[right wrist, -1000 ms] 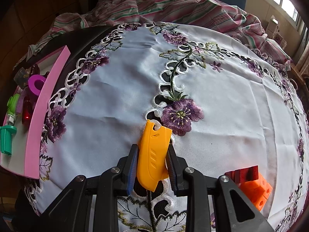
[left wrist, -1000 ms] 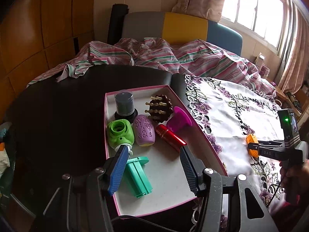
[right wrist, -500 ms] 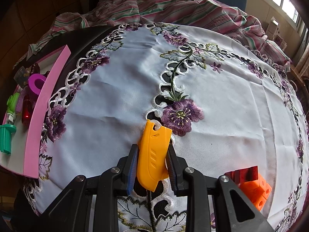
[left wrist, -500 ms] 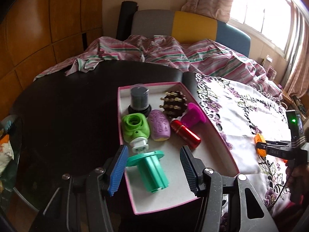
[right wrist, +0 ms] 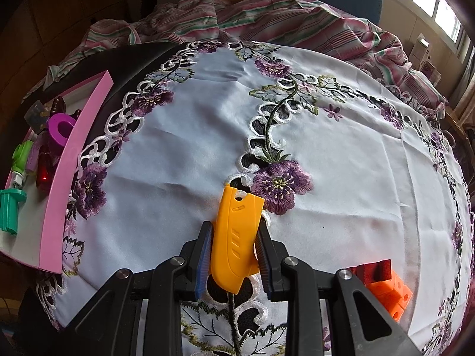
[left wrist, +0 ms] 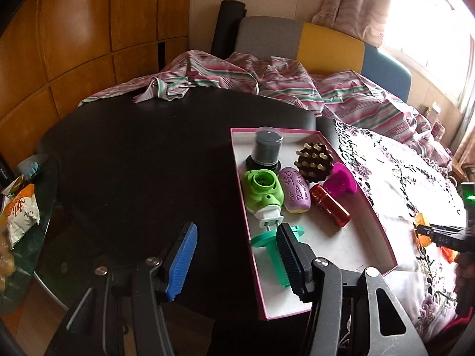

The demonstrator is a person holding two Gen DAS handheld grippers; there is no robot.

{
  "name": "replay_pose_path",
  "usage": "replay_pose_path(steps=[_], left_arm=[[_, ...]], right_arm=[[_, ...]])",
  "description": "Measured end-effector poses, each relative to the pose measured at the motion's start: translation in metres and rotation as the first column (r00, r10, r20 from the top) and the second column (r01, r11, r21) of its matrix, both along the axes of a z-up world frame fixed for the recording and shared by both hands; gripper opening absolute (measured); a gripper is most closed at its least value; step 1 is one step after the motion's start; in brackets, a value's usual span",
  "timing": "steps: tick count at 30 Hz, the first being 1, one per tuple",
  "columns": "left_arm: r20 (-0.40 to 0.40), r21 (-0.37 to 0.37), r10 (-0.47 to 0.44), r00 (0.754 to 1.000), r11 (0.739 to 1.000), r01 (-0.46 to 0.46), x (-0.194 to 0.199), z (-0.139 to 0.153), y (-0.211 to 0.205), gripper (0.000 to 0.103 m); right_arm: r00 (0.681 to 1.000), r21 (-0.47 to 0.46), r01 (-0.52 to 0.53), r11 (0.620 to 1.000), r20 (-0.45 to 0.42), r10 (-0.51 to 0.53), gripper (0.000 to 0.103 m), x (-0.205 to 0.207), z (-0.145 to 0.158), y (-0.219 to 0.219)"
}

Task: Organize rigid objects
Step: 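Carry the yellow comb-shaped piece into the tray and open the right gripper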

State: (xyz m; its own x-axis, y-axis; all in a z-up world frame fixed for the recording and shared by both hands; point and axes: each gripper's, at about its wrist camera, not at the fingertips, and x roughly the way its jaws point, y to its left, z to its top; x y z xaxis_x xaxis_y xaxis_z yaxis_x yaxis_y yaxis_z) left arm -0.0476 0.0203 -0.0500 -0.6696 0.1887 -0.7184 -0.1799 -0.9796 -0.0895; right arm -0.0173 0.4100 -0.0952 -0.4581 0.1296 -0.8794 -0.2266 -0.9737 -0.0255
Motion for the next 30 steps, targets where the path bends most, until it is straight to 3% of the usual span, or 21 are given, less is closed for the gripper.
replay_pose_path(steps=[8,14,22,30], left_arm=[[-0.007,0.012,-0.01,1.0,1.0,0.01,0.001,-0.001,-0.001,0.057],[0.007,0.023,-0.009,1.0,1.0,0.009,0.001,-0.005,-0.002,0.057],[0.021,0.034,0.011,1.0,0.999,-0.012,-0.001,-0.011,-0.011,0.057],[0.045,0.035,0.0,0.999,0.999,-0.002,-0.001,-0.018,-0.01,0.057]], right_arm=[[0.988,-0.052,-0.111,0.992,-0.117,0.105,0.028,-0.001,0.046,-0.047],[0.952,-0.125,-0.274,0.954,-0.179,0.25,0.028,-0.011,0.063,-0.114],[0.908,-0.196,-0.415,0.889,-0.157,0.389,0.028,-0.033,0.045,-0.193],[0.915,-0.269,-0.403,0.875,-0.093,0.393,0.028,-0.063,0.004,-0.216]])
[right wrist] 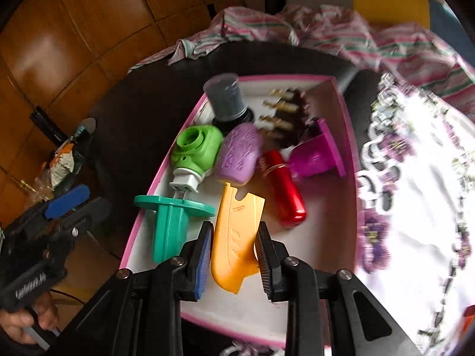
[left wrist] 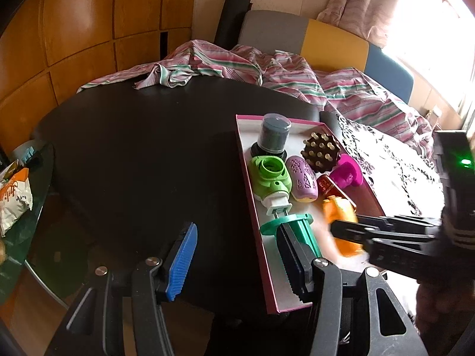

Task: Organize rigid objects
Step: 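Carry the yellow comb-shaped piece into the tray and open the right gripper, then move both tools back over the red block and orange cubes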

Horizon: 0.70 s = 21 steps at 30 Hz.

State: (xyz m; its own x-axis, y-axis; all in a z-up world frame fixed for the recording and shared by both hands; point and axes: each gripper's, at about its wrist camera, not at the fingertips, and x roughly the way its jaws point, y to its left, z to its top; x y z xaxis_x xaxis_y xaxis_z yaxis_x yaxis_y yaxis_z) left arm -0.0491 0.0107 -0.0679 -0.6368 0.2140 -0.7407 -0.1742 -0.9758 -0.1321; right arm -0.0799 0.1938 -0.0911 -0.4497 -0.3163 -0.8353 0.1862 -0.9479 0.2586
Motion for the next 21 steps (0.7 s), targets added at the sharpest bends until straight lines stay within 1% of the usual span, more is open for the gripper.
replay_pose_path(steps=[3,6,11,17,21], left_arm=[[0.001,-0.001,-0.006,1.0,1.0,0.006,0.0,0.0,0.002,0.057],[-0.015,-0.008,-0.012,1.0,1.0,0.012,0.002,0.002,0.003,0.057],[-0.03,-0.013,-0.02,0.999,1.0,0.02,0.003,0.006,0.005,0.057],[-0.046,-0.018,-0.038,0.998,0.999,0.037,0.006,0.013,0.009,0.058],[-0.059,-0.026,-0.059,0.996,0.998,0.058,0.009,0.018,0.015,0.059]], right_arm=[[1.0,-0.008,0.01,1.0,0.016,-0.009,0.029,-0.003,-0.007,-0.002],[1.0,-0.025,0.012,1.0,0.015,-0.012,0.033,0.001,-0.006,0.0],[0.999,-0.045,0.033,0.998,-0.022,-0.034,0.037,0.012,0.006,0.011],[0.996,-0.011,0.057,0.998,-0.07,-0.058,0.038,0.029,0.022,0.026],[0.991,-0.007,0.102,0.995,-0.085,-0.102,0.038,0.043,0.031,0.047]])
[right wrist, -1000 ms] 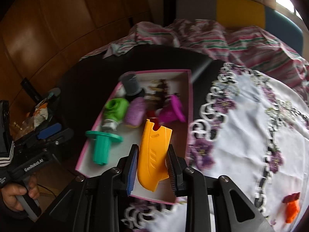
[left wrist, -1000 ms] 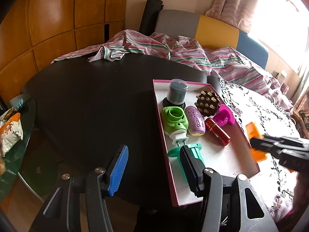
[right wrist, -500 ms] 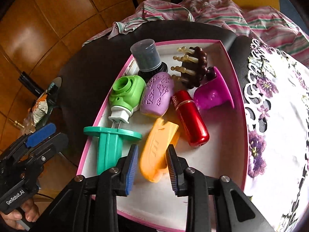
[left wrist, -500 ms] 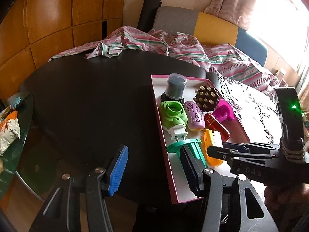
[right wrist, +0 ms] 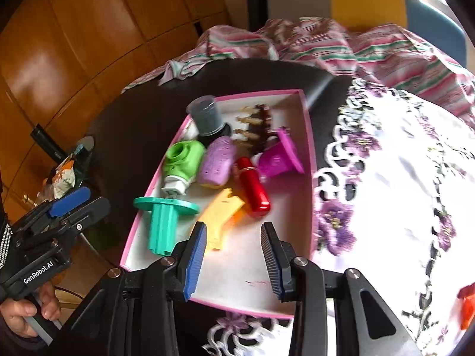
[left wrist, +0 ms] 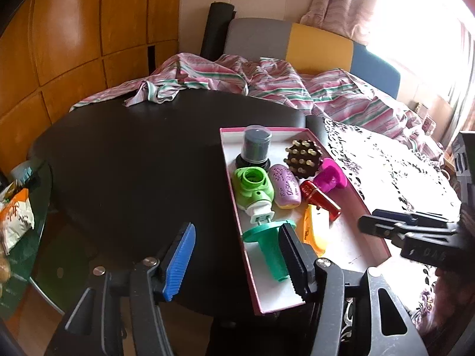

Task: Organize rigid objects
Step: 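Move both tools back over the red block and orange cubes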

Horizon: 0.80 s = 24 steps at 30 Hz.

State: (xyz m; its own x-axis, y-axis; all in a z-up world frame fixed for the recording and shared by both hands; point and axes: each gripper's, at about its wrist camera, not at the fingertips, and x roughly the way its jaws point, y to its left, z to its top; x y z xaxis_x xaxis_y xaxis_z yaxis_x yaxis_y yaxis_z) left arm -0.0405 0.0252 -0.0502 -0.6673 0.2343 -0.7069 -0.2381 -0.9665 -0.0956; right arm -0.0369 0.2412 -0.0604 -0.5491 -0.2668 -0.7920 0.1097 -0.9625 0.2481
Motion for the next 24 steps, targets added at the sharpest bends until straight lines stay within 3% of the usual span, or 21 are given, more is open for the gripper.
replay_pose_path(steps=[8,13,19,24], left_arm=[[-0.024,-0.018,-0.065,0.998,0.998,0.064,0.008,0.008,0.02,0.064],[-0.04,-0.029,-0.113,0.993,0.993,0.112,0.013,0.014,0.036,0.065],[-0.057,-0.042,-0.184,0.981,0.983,0.181,0.015,0.022,0.062,0.067],[-0.08,-0.055,-0.262,0.962,0.964,0.259,0.018,0.03,0.091,0.072]], right_arm=[[0.99,0.032,0.141,0.989,-0.01,-0.141,0.038,0.02,0.011,0.061],[0.963,0.046,0.268,0.962,-0.006,-0.268,0.038,0.035,0.016,0.11],[0.907,0.096,0.42,0.902,-0.01,-0.421,0.041,0.058,0.021,0.17],[0.818,0.096,0.574,0.813,-0.014,-0.576,0.041,0.08,0.019,0.229]])
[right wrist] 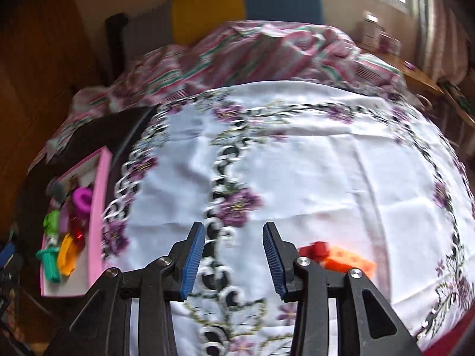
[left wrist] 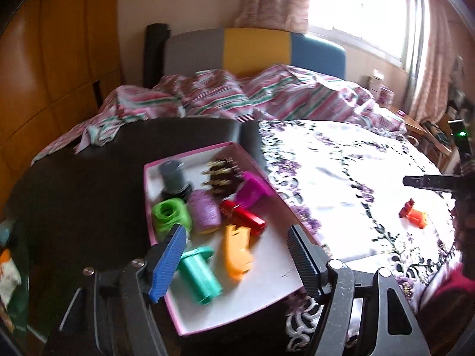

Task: Organize rigid objects
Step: 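Move both tools back over the red block and orange cubes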

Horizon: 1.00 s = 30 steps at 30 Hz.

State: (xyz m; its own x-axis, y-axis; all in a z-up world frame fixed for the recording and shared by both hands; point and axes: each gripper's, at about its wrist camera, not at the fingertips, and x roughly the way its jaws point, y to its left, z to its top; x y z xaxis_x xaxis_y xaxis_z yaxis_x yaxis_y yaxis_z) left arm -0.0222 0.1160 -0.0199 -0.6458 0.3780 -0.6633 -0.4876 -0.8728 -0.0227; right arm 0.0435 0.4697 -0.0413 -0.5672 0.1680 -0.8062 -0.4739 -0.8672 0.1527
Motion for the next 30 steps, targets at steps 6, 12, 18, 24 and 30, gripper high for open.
replay_pose_path(steps=[6,12,18,24,30], left_arm=[[-0.017,-0.013,-0.103,0.995,0.995,0.103,0.003,0.008,0.043,0.073],[-0.007,-0.035,-0.192,0.981,0.981,0.191,0.004,0.007,0.09,0.073],[0.003,-0.07,-0.262,0.965,0.963,0.261,0.007,0.0,0.129,0.073],[0.033,-0.084,-0.309,0.951,0.947,0.31,0.009,-0.01,0.158,0.073],[0.061,-0.09,-0.351,0.934,0.93,0.355,0.012,-0.018,0.182,0.073]], right_arm=[[0.971,-0.086,0.24,0.967,0.009,-0.24,0.041,0.03,-0.026,0.053],[0.941,-0.167,0.328,0.93,-0.026,-0.337,0.041,0.046,-0.025,0.075],[0.922,-0.21,0.37,0.905,-0.035,-0.385,0.041,0.057,-0.025,0.083],[0.897,-0.261,0.414,0.872,-0.045,-0.439,0.042,0.067,-0.027,0.094],[0.872,-0.308,0.451,0.838,-0.049,-0.487,0.042,0.076,-0.03,0.104]])
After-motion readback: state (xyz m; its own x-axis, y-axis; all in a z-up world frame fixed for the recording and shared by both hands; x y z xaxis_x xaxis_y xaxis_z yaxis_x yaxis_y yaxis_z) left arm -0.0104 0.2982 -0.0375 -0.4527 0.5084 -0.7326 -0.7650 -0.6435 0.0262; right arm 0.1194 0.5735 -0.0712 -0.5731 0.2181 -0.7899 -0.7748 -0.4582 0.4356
